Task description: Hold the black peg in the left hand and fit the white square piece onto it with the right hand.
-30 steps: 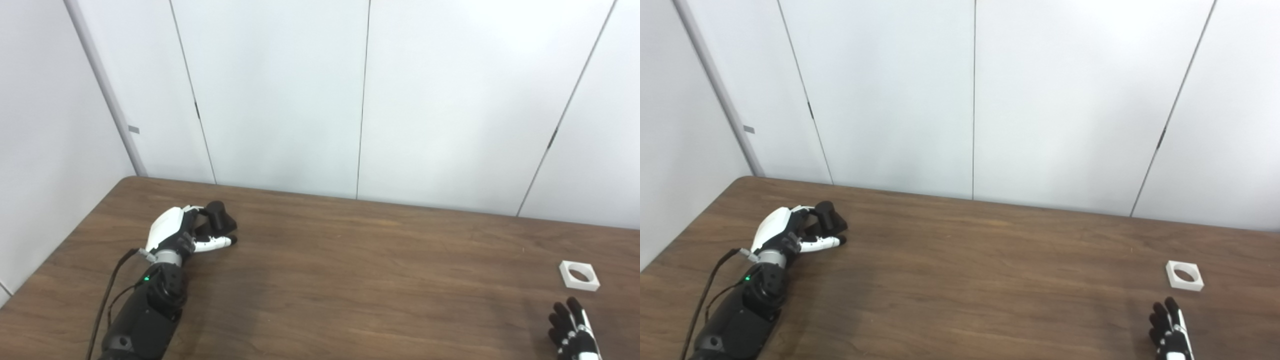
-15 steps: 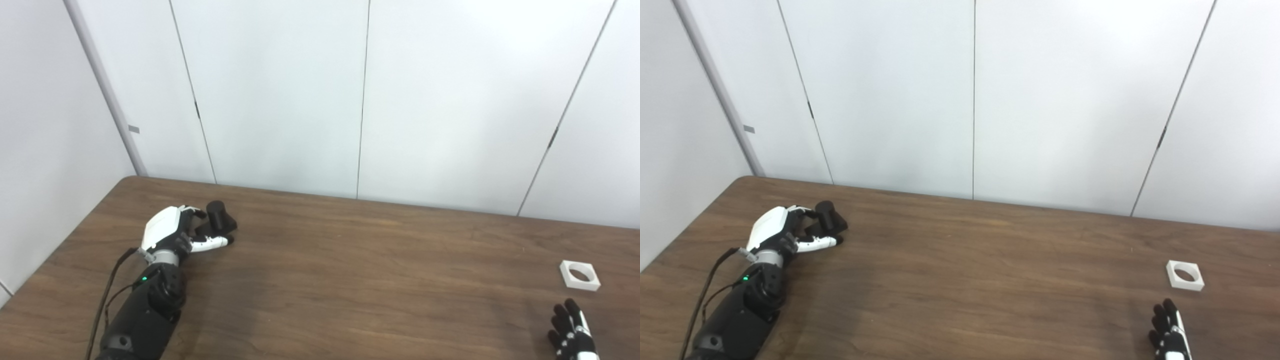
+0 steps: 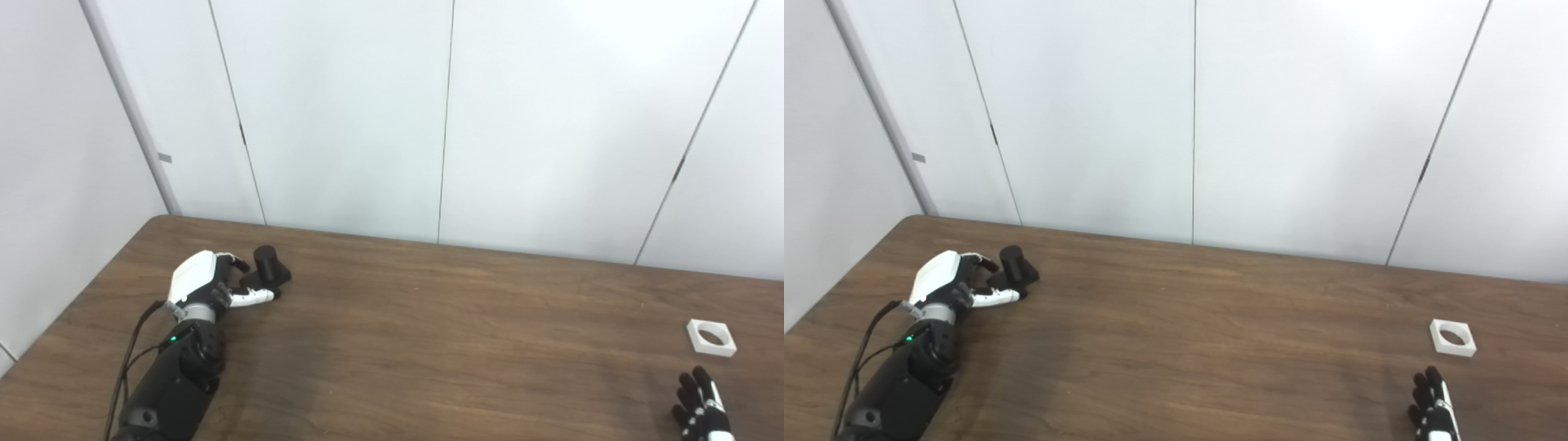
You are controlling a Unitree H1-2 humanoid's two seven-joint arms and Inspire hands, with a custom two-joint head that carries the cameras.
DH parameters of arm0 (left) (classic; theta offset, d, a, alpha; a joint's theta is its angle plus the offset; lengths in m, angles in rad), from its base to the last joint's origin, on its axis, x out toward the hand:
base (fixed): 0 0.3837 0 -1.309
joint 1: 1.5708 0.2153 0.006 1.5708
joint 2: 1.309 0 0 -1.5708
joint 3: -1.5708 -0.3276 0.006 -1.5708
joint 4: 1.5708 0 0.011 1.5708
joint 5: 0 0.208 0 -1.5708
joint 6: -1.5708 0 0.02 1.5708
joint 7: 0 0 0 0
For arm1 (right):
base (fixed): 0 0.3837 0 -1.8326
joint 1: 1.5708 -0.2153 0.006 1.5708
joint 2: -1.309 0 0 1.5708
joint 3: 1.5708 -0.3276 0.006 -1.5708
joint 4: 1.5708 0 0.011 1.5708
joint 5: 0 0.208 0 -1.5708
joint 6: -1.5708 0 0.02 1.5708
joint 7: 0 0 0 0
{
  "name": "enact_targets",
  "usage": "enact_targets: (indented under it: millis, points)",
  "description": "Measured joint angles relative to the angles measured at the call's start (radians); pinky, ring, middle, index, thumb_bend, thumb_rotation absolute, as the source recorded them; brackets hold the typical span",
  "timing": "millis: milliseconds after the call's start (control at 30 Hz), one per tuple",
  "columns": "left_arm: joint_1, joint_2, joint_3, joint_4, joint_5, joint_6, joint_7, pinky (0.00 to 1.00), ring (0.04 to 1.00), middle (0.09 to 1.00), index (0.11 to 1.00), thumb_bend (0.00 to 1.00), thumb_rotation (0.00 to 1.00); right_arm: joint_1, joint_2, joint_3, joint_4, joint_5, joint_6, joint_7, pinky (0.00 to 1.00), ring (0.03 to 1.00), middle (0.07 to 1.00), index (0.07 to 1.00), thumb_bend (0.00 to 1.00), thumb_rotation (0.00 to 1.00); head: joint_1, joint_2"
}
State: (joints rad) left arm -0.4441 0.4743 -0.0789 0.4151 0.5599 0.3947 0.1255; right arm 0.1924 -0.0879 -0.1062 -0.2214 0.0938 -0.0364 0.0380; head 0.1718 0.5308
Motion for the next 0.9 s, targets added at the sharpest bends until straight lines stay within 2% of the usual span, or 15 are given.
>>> enact_targets:
  millis: [67,100,133,200,467,733,900]
  points:
    - [0.0,0.001,-0.001,-0.001,-0.001,-0.002,-0.003,1.0,0.924,0.861,0.625,0.82,0.29,0.0,0.0,0.0,0.0,-0.001,0.0,0.0,1.0,0.993,0.972,1.0,0.42,1.0,-0.006,-0.005]
    - [0.0,0.002,0.0,-0.001,-0.006,-0.008,-0.005,1.0,0.922,0.853,0.561,0.67,0.19,0.0,0.0,0.0,0.0,-0.001,0.0,0.0,1.0,0.995,0.973,1.0,0.42,1.0,-0.006,-0.005]
    - [0.0,0.002,0.003,0.001,-0.015,-0.022,-0.008,1.0,0.919,0.842,0.526,0.6,0.13,0.0,0.0,0.0,0.0,-0.001,0.0,0.0,1.0,0.997,0.975,1.0,0.42,1.0,-0.011,-0.008]
    - [0.0,0.002,0.007,0.007,-0.035,-0.051,-0.012,1.0,0.913,0.829,0.497,0.54,0.08,0.0,0.0,0.0,0.0,-0.001,-0.001,0.0,1.0,0.999,0.975,1.0,0.43,1.0,-0.012,-0.011]
    - [-0.003,0.009,0.006,0.044,-0.05,-0.139,-0.007,1.0,0.874,0.769,0.486,0.52,0.05,0.0,0.0,0.0,0.001,-0.004,-0.001,-0.001,1.0,0.999,0.976,1.0,0.47,1.0,-0.02,-0.014]
    - [-0.003,0.009,0.01,0.051,-0.06,-0.165,-0.001,1.0,0.872,0.761,0.486,0.52,0.05,0.0,0.001,0.001,0.001,-0.006,-0.001,-0.001,1.0,0.999,0.975,1.0,0.44,1.0,-0.023,-0.014]
    - [0.01,0.007,0.009,0.014,-0.077,-0.166,-0.026,1.0,0.89,0.777,0.486,0.52,0.05,0.0,0.001,0.002,0.001,-0.017,-0.001,-0.002,1.0,0.998,0.968,1.0,0.44,1.0,-0.026,-0.011]
